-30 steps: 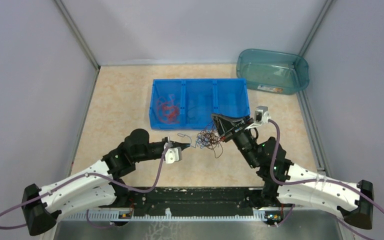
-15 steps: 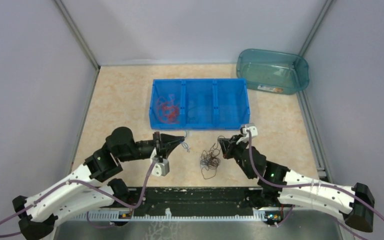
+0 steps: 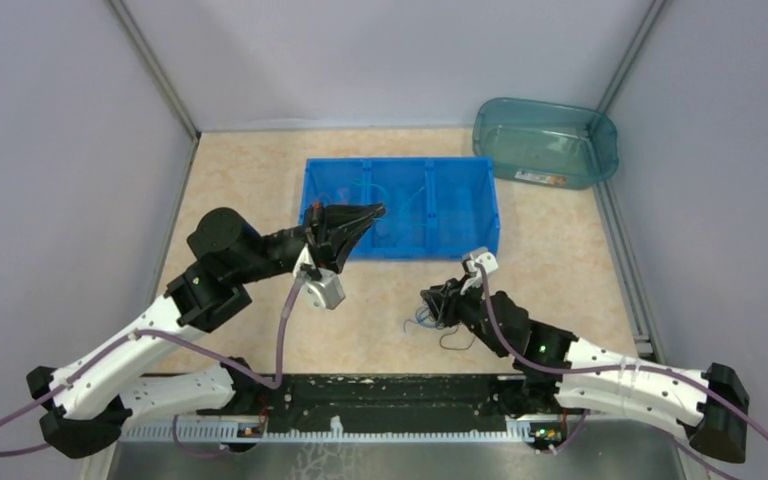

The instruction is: Untangle the cables

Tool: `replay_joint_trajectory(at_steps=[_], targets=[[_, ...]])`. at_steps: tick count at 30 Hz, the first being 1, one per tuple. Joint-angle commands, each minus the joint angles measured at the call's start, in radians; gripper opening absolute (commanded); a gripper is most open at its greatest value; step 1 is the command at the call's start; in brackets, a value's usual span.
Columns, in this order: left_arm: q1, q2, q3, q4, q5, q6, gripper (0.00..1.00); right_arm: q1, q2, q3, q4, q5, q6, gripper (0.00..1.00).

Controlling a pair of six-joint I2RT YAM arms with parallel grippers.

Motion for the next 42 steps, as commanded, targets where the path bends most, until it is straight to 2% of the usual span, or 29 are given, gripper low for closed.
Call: replay_joint_trajectory(at_steps=[1,4,8,11,17,23,26,31,33,35,39,42], targets=[[-0.002,0.063,0.07,0.049,-0.03,-0.083,0.0,-0.004,-0.077,0.074,0.042,-0.031,-0.034,0.28],[-0.002,0.112,0.08,0.047,-0.093,-0.117,0.0,-0.004,-0.115,0.059,0.073,-0.044,-0.02,0.21],[0.001,0.213,0.099,0.048,-0.263,-0.168,0.0,-0.004,-0.143,0.048,0.099,-0.028,-0.005,0.11],[0.036,0.317,0.138,0.023,-0.386,-0.243,0.0,-0.003,-0.15,0.055,0.11,-0.026,-0.011,0.08],[0.146,0.504,0.18,-0.001,-0.412,-0.322,0.0,-0.004,-0.168,0.072,0.109,0.003,-0.031,0.05],[0.192,0.66,0.205,0.0,-0.421,-0.268,0.0,-0.004,-0.217,0.075,0.092,0.053,-0.042,0.02],[0.2,0.736,0.263,-0.049,-0.392,-0.271,0.0,-0.004,-0.232,0.073,0.079,0.08,-0.043,0.0],[0.215,0.861,0.363,-0.137,-0.376,-0.281,0.2,-0.004,-0.246,0.08,0.051,0.111,-0.041,0.0],[0.223,0.912,0.418,-0.182,-0.366,-0.29,0.43,-0.004,-0.247,0.088,0.033,0.12,-0.038,0.06],[0.234,0.939,0.449,-0.207,-0.368,-0.3,0.61,-0.004,-0.248,0.094,0.014,0.129,-0.036,0.1],[0.259,0.942,0.474,-0.206,-0.357,-0.317,0.69,-0.004,-0.246,0.111,-0.038,0.15,-0.018,0.16],[0.274,0.919,0.496,-0.238,-0.299,-0.347,0.76,-0.004,-0.219,0.127,-0.099,0.165,0.016,0.19]])
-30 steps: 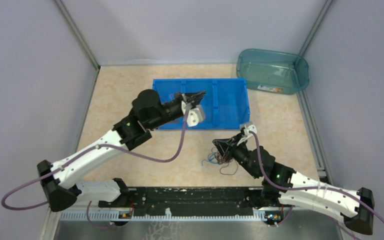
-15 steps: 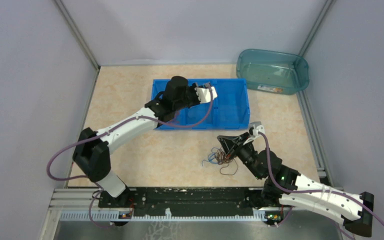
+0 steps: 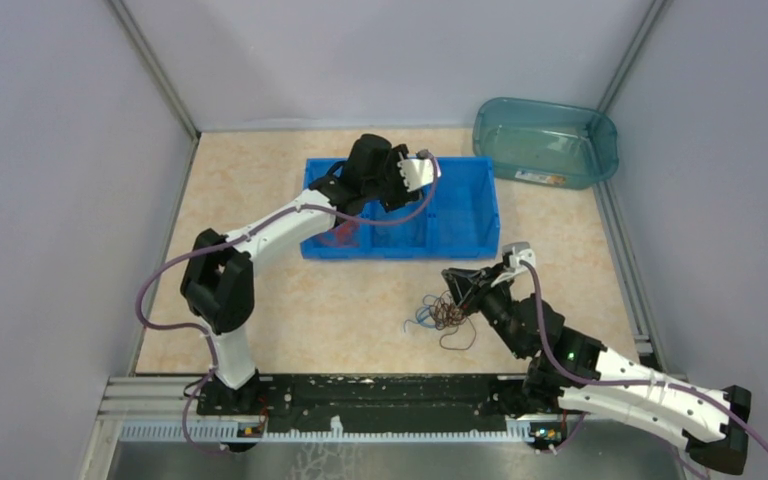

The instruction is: Untangle the cables

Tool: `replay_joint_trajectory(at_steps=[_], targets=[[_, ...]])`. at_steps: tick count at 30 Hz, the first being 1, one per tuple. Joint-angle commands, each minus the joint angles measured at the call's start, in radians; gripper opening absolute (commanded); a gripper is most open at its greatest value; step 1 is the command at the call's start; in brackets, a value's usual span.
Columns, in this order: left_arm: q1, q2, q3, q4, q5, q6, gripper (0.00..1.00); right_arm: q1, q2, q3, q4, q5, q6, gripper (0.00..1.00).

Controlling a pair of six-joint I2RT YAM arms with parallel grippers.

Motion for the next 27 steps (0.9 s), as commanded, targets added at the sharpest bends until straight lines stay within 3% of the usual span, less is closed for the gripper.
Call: replay_joint_trajectory(at_steps=[1,5,10,15,21,27], targets=[[0.025,-0.042,0.073,-0.061,0.091,-0.057,0.79,-0.004,0.033,0.076,-0.099,0.036,0.046,0.22],[0.04,-0.118,0.072,-0.146,0.228,-0.104,0.95,-0.004,0.121,0.071,-0.168,-0.019,0.111,0.42],[0.04,-0.261,-0.027,-0.242,0.362,-0.084,0.99,-0.005,0.248,0.031,-0.157,-0.075,0.14,0.53],[0.039,-0.399,-0.212,-0.278,0.428,-0.029,0.99,-0.006,0.391,0.017,-0.13,-0.056,0.136,0.55],[0.036,-0.488,-0.332,-0.332,0.453,0.021,0.99,-0.007,0.538,0.013,-0.129,-0.009,0.143,0.55],[0.004,-0.529,-0.396,-0.342,0.445,0.061,0.96,-0.008,0.614,-0.002,-0.079,0.007,0.153,0.44]])
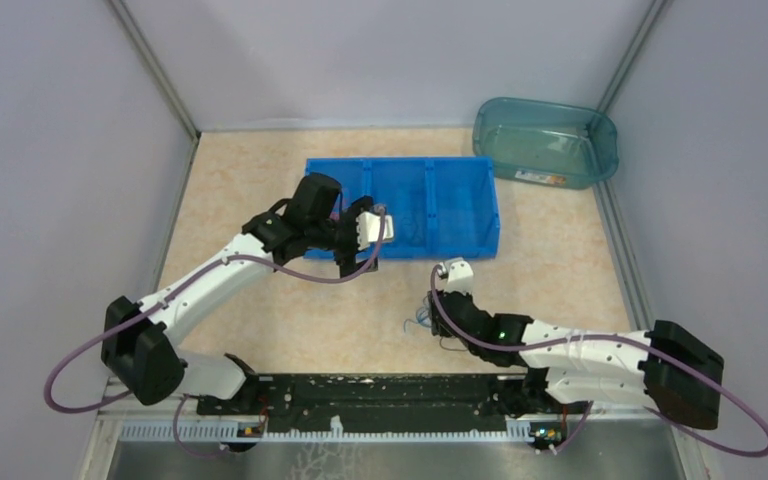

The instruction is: Untangle the cables

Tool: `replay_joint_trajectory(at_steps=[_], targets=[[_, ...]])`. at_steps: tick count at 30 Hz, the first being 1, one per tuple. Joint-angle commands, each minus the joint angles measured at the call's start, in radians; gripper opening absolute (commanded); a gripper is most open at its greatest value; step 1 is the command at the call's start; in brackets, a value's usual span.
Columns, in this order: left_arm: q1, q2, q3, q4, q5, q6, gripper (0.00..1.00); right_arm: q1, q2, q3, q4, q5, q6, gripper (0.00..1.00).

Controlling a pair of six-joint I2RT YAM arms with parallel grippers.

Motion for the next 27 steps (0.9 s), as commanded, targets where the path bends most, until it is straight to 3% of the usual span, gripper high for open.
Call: replay_joint_trajectory(at_steps=[1,9,16,27], targets=[[-0.031,-0.052,-0.032,-0.018,0.032,0.056,0.95,-0.01,0.031,-0.013,0.073,0.051,0.022,0.4],[-0.085,-0.069,-0.063,-0.025,0.056,0.078,0.88,-0.027,-0.065,-0.096,0.16,0.058,0.073,0.0],[-0.167,-0.066,-0.112,-0.013,0.096,-0.029,0.85,-0.029,-0.328,-0.195,0.335,0.008,0.076,0.0],[-0.322,0.01,-0.246,0.112,-0.013,-0.021,0.75,-0.033,-0.475,-0.143,0.104,0.153,0.136,0.0]])
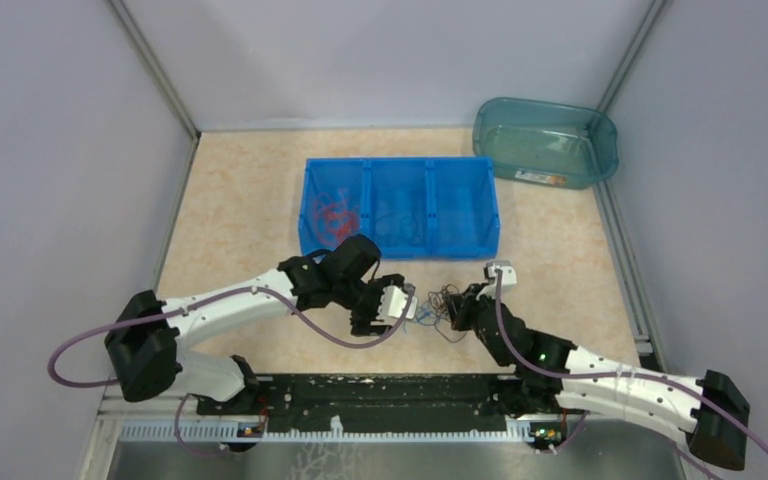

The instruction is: Untangle the cables

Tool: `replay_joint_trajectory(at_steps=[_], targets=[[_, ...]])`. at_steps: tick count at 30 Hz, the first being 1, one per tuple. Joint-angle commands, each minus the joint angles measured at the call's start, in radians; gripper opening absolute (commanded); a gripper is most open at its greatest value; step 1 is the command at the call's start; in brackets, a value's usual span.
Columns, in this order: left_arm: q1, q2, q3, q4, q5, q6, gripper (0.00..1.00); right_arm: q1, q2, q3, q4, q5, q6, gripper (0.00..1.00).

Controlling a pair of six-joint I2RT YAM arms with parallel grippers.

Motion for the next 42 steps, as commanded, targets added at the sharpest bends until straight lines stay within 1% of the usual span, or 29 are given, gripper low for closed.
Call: replay_joint_trajectory(at_steps=[1,5,8,14,20,22,26,31,36,39,42], targets=[[-0.039,0.049,-0.026,0.119,-0.057,-0.017,0.74,-0.006,-0.049,0.057,-0.061,0.085,0.041,0.0],[-0.069,0.118,-0.035,0.222,-0.095,-0.056,0.73,-0.007,-0.06,0.072,-0.079,0.081,0.053,0.0],[-0.099,0.176,-0.036,0.254,-0.103,-0.034,0.73,-0.007,-0.056,0.081,-0.094,0.079,0.059,0.0],[-0.134,0.271,-0.018,0.278,-0.146,0.052,0.71,-0.007,-0.054,0.094,-0.114,0.088,0.055,0.0],[-0.137,0.343,0.028,0.272,-0.204,0.036,0.67,-0.007,-0.054,0.096,-0.115,0.094,0.052,0.0],[-0.137,0.348,0.028,0.295,-0.224,0.029,0.66,-0.007,-0.057,0.093,-0.115,0.093,0.055,0.0],[-0.139,0.367,0.042,0.308,-0.223,0.02,0.63,-0.007,-0.064,0.092,-0.116,0.093,0.056,0.0],[-0.139,0.369,0.029,0.316,-0.221,0.004,0.54,-0.007,-0.082,0.089,-0.125,0.09,0.065,0.0],[-0.137,0.349,-0.004,0.317,-0.246,-0.033,0.38,-0.007,-0.098,0.092,-0.136,0.095,0.073,0.0],[-0.131,0.326,-0.028,0.318,-0.236,-0.055,0.24,-0.007,-0.101,0.095,-0.143,0.096,0.08,0.0],[-0.125,0.306,-0.049,0.312,-0.253,-0.059,0.04,-0.006,-0.104,0.093,-0.148,0.097,0.087,0.0]])
